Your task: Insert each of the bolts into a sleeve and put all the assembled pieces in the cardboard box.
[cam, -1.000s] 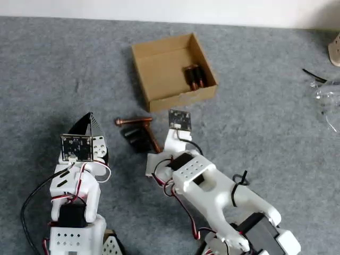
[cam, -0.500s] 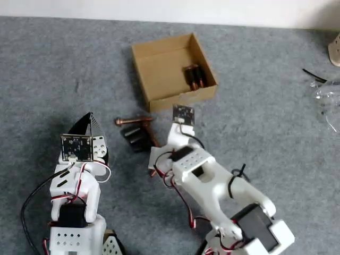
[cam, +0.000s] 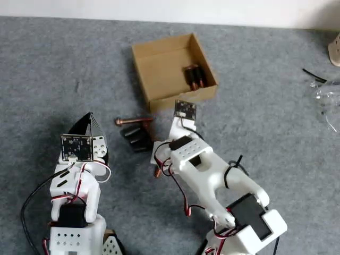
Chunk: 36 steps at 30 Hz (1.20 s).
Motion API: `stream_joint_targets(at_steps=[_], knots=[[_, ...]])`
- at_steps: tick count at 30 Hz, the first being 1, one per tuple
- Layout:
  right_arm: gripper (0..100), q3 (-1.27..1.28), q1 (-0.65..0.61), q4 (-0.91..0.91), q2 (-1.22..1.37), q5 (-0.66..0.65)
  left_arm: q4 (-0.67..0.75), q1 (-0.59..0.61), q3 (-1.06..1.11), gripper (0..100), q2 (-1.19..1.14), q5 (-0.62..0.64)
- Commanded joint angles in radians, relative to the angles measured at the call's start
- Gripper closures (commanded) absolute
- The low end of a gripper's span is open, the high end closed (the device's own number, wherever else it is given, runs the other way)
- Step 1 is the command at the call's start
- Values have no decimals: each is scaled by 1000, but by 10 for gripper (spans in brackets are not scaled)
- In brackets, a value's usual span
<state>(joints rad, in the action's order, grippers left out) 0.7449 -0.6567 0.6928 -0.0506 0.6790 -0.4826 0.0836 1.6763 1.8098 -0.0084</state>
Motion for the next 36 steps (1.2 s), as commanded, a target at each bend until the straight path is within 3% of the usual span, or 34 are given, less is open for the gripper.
stream_joint_targets(at_steps=[1, 11, 18, 31, 36], knots=[[995, -44, -2, 2, -48, -14, 20, -7, 18, 989, 12, 3], [995, -51, -216, 2, -47, -215, 20, 61, -4, 990, 13, 8], [995, -105, -380, 4, -47, -483, 17, 125, -31, 990, 13, 66], [988, -105, -377, 4, -44, -488, 18, 148, -30, 989, 13, 89], [988, -108, -314, 12, -45, -526, 18, 148, -30, 989, 13, 89]])
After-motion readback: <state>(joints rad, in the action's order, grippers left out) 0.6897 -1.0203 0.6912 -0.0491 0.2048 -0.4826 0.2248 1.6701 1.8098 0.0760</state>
